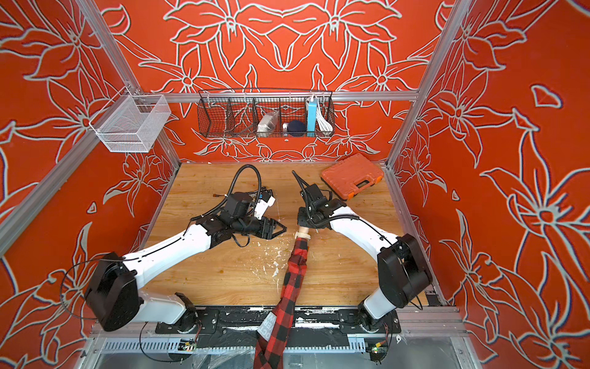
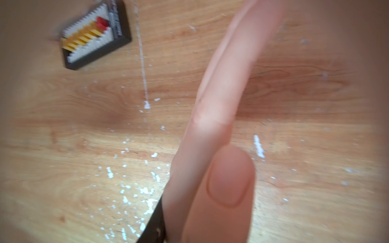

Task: Take off the watch
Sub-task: Adjust the hand at the center of the board.

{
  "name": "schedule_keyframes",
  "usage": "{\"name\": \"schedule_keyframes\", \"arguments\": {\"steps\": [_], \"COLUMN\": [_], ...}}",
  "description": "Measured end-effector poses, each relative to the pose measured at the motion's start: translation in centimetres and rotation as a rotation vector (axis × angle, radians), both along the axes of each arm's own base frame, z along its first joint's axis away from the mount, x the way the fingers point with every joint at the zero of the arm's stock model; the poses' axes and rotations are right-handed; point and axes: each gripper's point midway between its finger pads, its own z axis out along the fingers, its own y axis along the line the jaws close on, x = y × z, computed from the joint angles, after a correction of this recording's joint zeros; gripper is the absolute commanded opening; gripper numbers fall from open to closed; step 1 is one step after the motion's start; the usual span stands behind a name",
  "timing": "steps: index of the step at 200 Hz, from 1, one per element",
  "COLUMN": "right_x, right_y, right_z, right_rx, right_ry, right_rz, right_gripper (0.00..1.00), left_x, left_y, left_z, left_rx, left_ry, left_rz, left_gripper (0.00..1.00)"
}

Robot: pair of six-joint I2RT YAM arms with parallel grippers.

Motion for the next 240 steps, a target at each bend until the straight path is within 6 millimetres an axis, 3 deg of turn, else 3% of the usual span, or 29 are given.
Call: {"name": "schedule_keyframes", "arguments": {"steps": [51, 95, 118, 150, 178, 213, 240], "right_x": [0.4, 0.8, 1.2, 1.9, 2.4, 2.4, 2.2], "right_y": [-1.2, 0.6, 2.1, 4.1, 5.7, 7.1, 7.5], "right_z": [-1.6, -4.2, -4.9, -5.4, -4.4, -3.6, -1.3], "right_rx": [-0.312, -0.493, -0.525, -0.535, -0.492, -0.418, -0.323], "right_ry": [0.058, 0.103, 0.107, 0.101, 0.076, 0.068, 0.029], "right_rz": [0.102, 0.184, 0.21, 0.241, 0.249, 0.261, 0.26], "right_gripper": [0.28, 0.29, 0.32, 0.47, 0.56, 0.57, 0.58], "left_x": [0.7, 0.1, -0.3, -0.9, -1.2, -1.3, -0.9], "left_y": [5.5, 8.7, 9.5, 10.3, 10.6, 10.7, 10.3], "left_z": [3.4, 4.5, 5.2, 5.6, 5.3, 4.8, 4.3], "left_rx": [0.077, 0.17, 0.189, 0.211, 0.227, 0.244, 0.245], "left_ry": [-0.13, -0.185, -0.208, -0.225, -0.217, -0.186, -0.159], "left_rz": [0.169, 0.233, 0.243, 0.256, 0.258, 0.253, 0.247], "left_gripper": [0.72, 0.73, 0.73, 0.74, 0.74, 0.74, 0.73]}}
